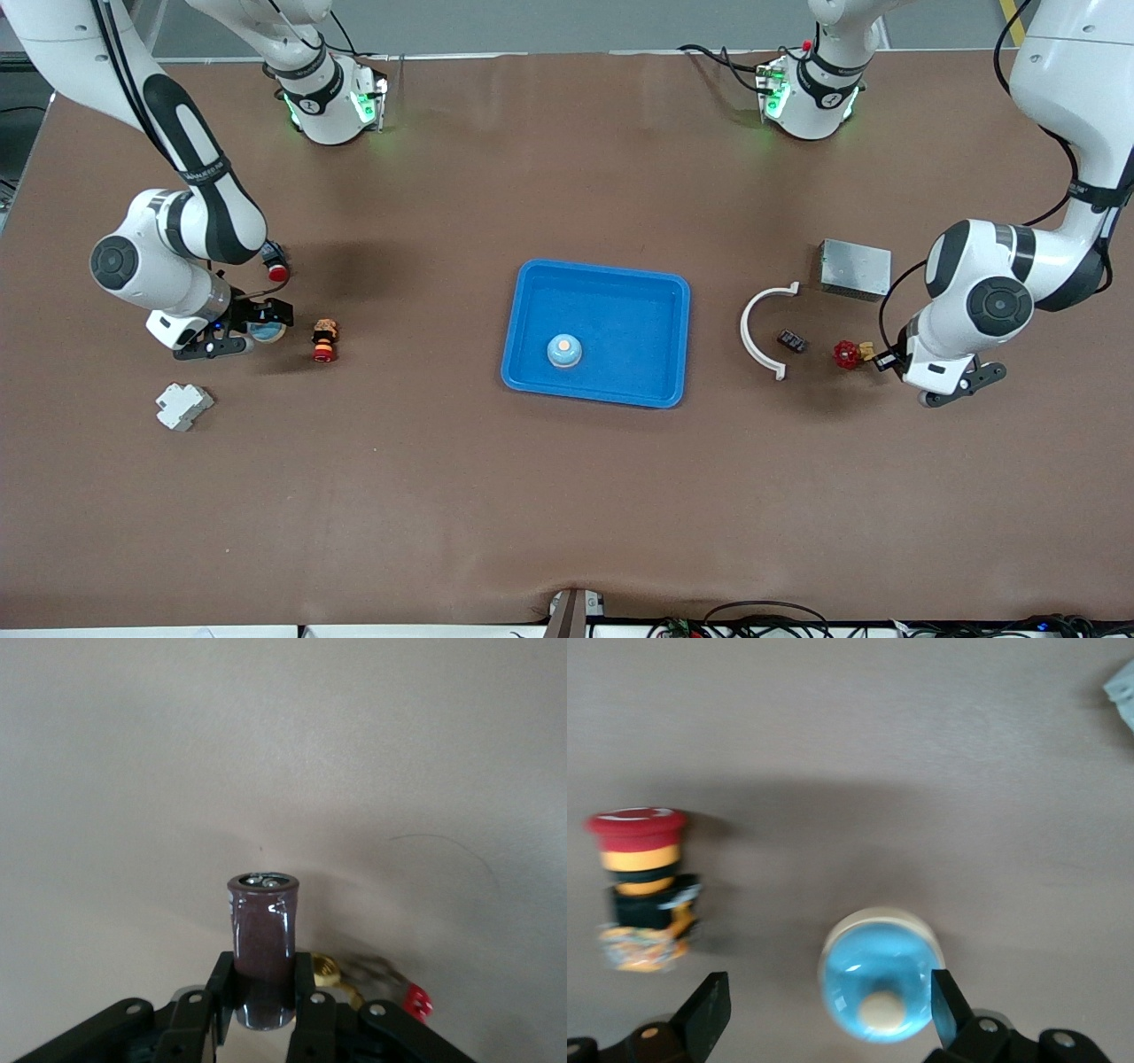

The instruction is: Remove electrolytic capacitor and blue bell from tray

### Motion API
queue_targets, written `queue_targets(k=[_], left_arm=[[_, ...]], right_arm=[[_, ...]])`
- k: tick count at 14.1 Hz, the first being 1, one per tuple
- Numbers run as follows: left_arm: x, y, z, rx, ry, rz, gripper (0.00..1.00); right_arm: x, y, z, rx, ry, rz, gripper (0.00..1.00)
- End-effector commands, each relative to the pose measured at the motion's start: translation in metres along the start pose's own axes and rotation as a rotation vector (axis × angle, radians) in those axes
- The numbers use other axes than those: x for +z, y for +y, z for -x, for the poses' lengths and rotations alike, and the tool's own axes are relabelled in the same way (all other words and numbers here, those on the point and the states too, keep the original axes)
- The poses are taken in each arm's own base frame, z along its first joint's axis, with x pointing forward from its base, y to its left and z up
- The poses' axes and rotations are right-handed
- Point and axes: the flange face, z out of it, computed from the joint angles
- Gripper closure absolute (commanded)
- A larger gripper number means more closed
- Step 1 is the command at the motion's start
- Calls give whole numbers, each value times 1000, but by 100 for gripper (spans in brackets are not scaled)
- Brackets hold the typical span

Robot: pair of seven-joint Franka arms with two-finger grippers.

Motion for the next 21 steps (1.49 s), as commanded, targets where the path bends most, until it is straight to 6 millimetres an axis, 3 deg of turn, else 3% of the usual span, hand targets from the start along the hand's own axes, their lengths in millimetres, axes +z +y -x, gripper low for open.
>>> queue_targets(k=[1, 3, 8, 12, 17, 20, 21], left_arm=[[11, -8, -6, 132, 19, -7, 100], [12, -5, -7, 182, 30, -4, 100], [19, -15, -12, 418, 26, -15, 100], [24, -10, -12, 479, 24, -10, 100], [26, -5, -13, 519, 55, -27, 100], [30, -5, -18, 514, 54, -22, 100], [30, -3, -18, 515, 55, -22, 93]], right_arm=[[-40, -45, 0, 79, -15, 0, 0], [-56, -95, 1, 239, -25, 14, 0], [-83, -271, 15, 558, 25, -66, 0], [-106, -382, 24, 728, 69, -123, 0], [-84, -468, 3, 868, 123, -84, 0], [-55, -503, -18, 941, 180, -48, 0], [-44, -509, -23, 953, 184, -41, 0]])
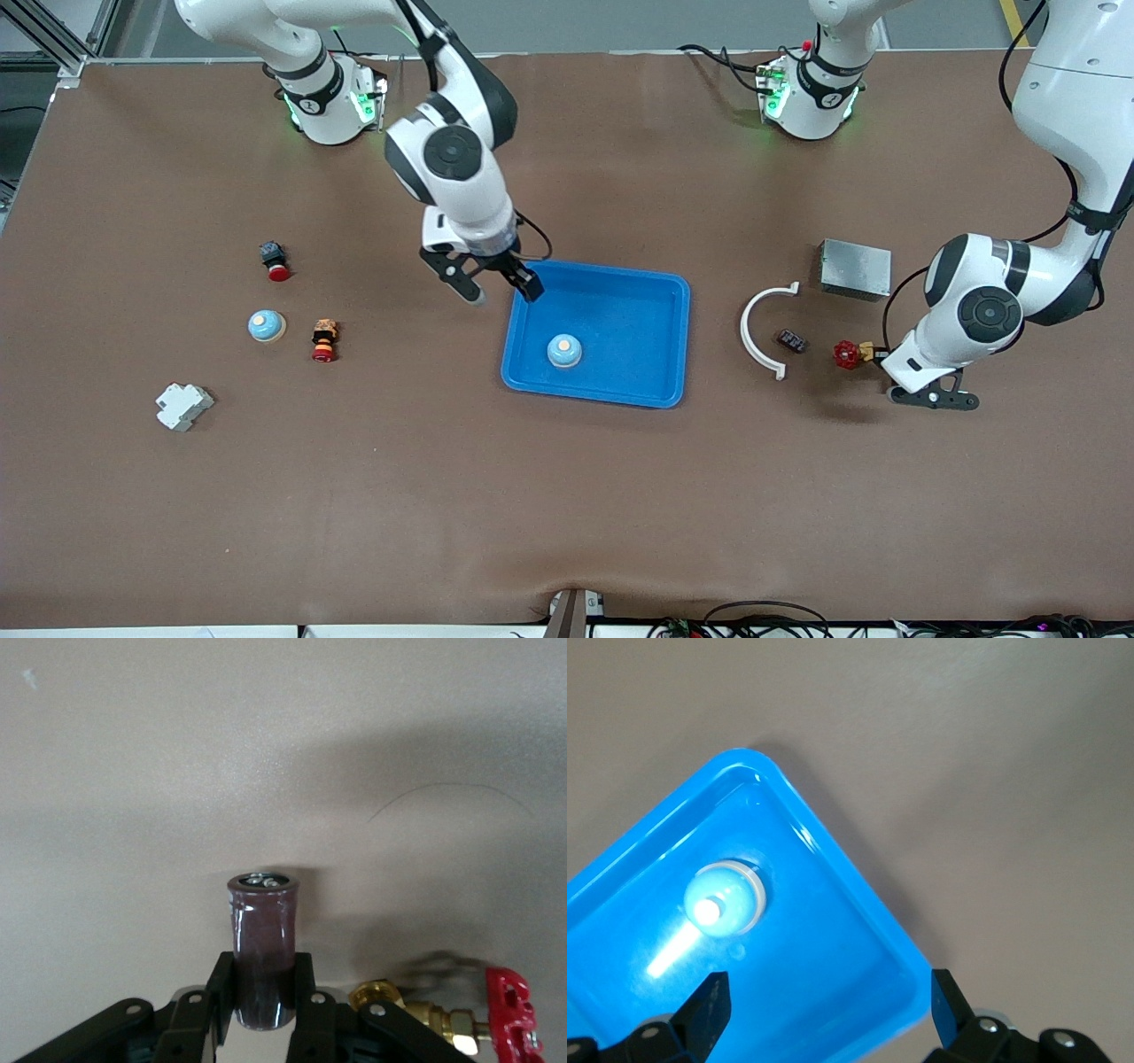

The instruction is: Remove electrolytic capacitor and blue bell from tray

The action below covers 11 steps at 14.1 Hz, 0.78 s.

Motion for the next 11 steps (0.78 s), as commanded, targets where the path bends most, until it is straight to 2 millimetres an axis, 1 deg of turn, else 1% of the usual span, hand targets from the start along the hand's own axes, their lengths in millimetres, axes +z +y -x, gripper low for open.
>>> queue_targets(k=[1, 2, 3, 4, 6, 8, 9, 11], left_arm=[[0, -3, -8, 7, 16, -9, 64], [0, -7, -7, 5, 17, -10, 28], [-4, -9, -7, 12, 21, -13, 0], [-13, -8, -8, 8, 23, -17, 0], [-43, -6, -9, -11, 23, -24, 0], [-83, -11, -9, -84, 26, 12, 0], [-105, -9, -10, -100, 30, 17, 0], [-157, -2, -18, -101, 33, 1, 0]], right_arm=[[29, -34, 6, 44, 38, 10, 0], [33, -40, 7, 55, 40, 5, 0], [37, -45, 6, 65, 41, 3, 0], [43, -50, 5, 70, 42, 15, 0], [51, -64, 8, 74, 55, 50, 0], [61, -70, 6, 85, 77, 47, 0], [66, -72, 6, 91, 79, 47, 0], [75, -76, 6, 101, 80, 43, 0]])
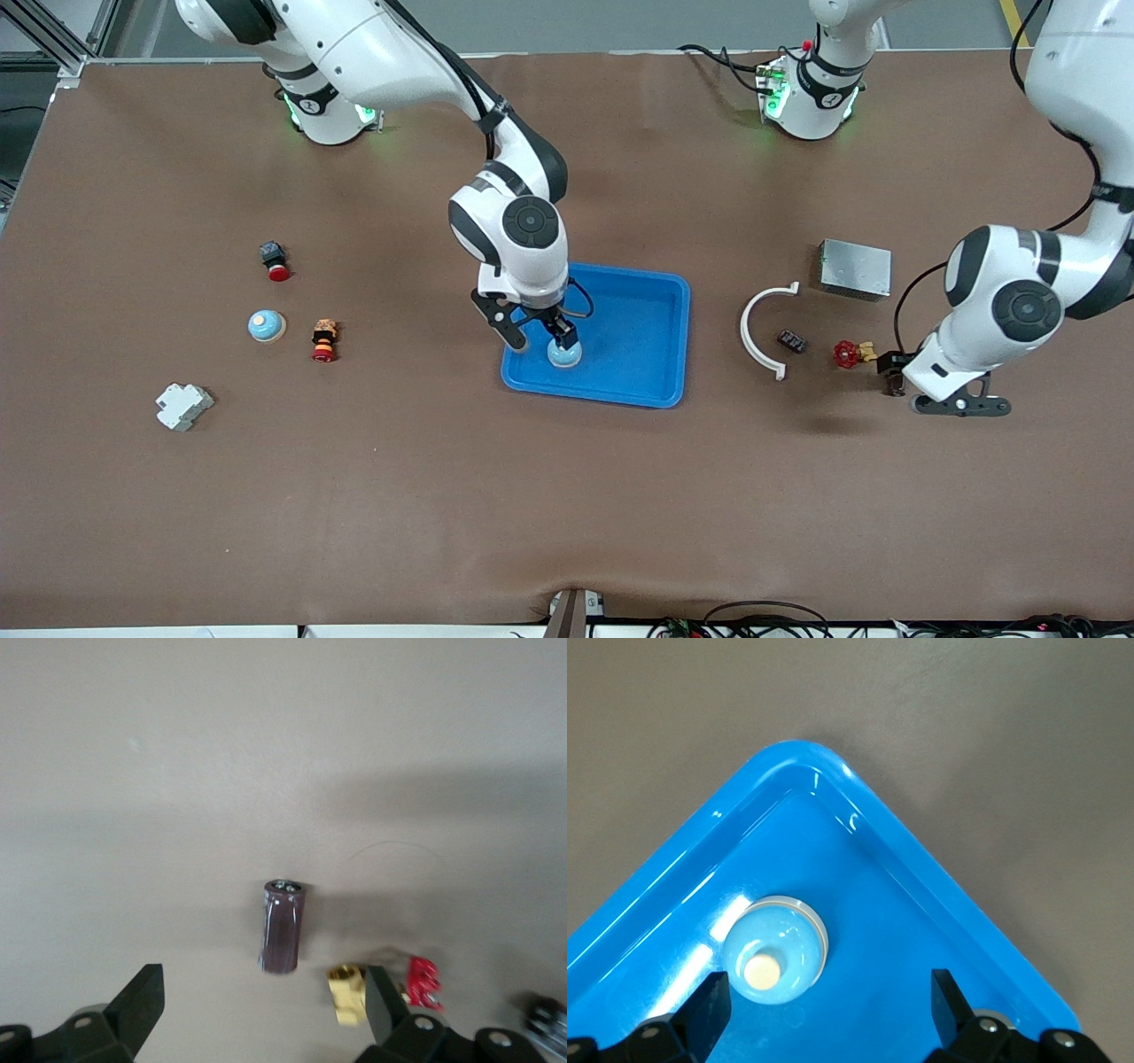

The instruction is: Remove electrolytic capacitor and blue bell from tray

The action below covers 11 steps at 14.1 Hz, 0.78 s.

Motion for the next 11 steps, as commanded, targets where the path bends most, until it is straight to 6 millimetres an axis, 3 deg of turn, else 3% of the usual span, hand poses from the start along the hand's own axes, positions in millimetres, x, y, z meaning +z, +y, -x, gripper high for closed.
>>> queue_targets(k=[1, 2, 3, 5, 8, 11], left_arm=[[-84, 8, -6, -28, -1, -10, 0], [-136, 4, -14, -80, -8, 32, 0], [-167, -7, -17, -115, -23, 59, 0], [-208, -23, -16, -147, -42, 78, 0], [-241, -41, -18, -165, 12, 84, 0], [-257, -38, -9, -145, -14, 63, 0]], right_arm=[[14, -13, 4, 26, 44, -5, 0], [21, -18, 3, 41, 66, -17, 0], [27, -21, 4, 51, 65, -25, 0], [34, -26, 7, 67, 61, -43, 0], [42, -31, 17, 76, 61, -52, 0], [48, -32, 20, 68, 68, -49, 0]])
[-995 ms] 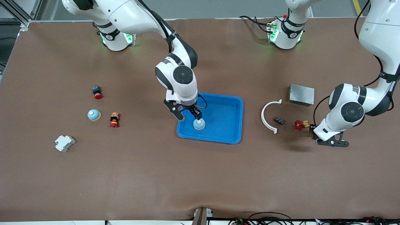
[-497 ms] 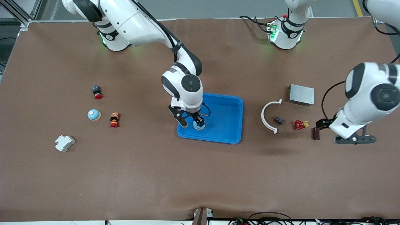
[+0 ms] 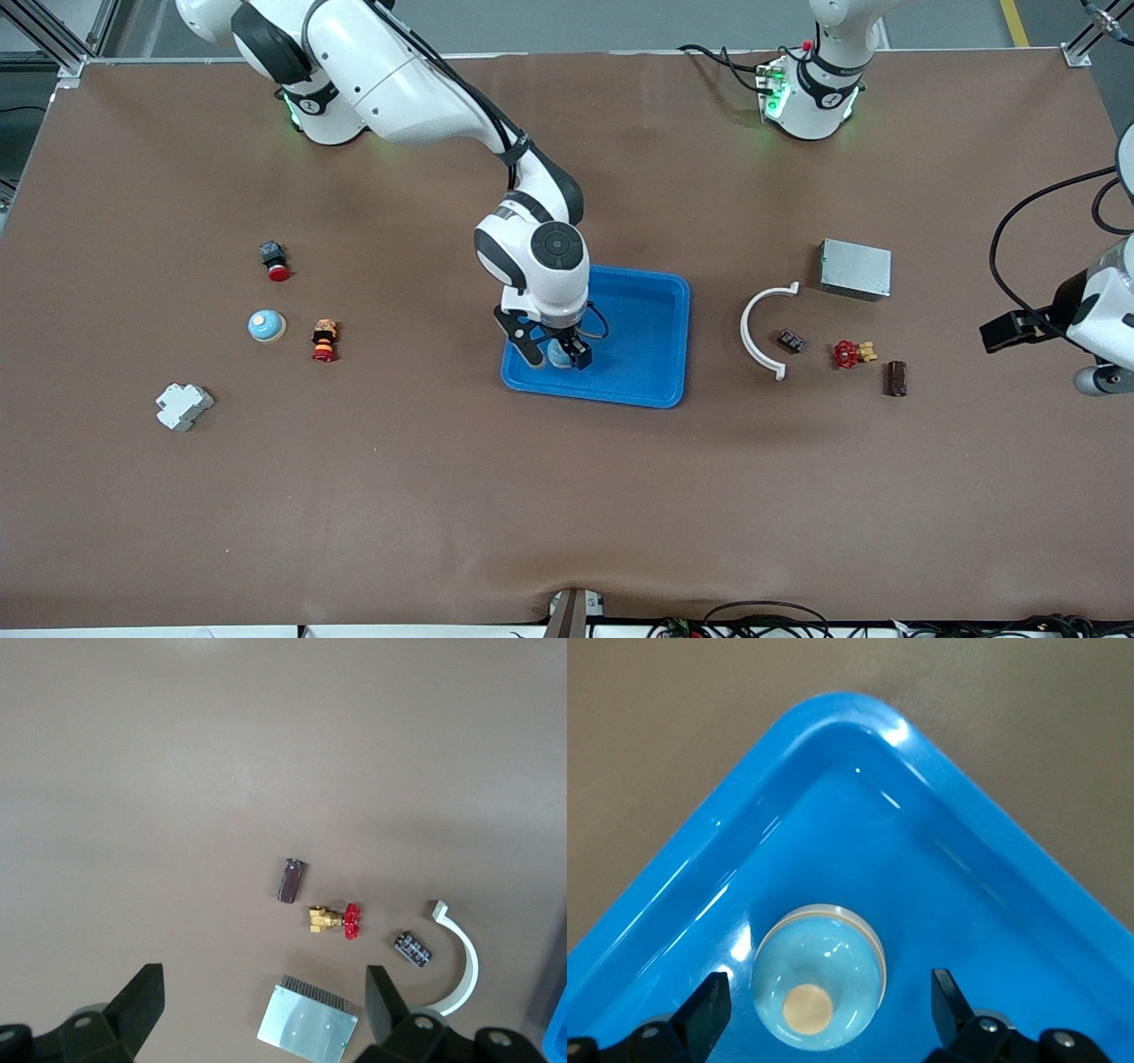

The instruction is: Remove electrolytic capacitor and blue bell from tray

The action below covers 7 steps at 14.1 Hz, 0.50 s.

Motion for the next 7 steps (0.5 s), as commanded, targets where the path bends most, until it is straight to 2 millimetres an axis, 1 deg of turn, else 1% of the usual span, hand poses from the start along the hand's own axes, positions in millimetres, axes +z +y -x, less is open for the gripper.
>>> queue_targets(k=[1, 3, 5, 6, 7], left_arm=[[-16, 2, 5, 19, -30, 12, 0], [-21, 8, 8, 28, -28, 12, 0], [-53, 15, 21, 43, 21, -1, 0], [-65, 17, 29, 44, 40, -11, 0], [-72, 23, 33, 51, 49, -11, 0]], right_arm=[[3, -6, 4, 8, 31, -14, 0], [2, -6, 4, 7, 30, -15, 0], [3, -7, 1, 8, 32, -15, 0], [3, -7, -1, 5, 32, -14, 3], [4, -7, -4, 5, 32, -12, 10]])
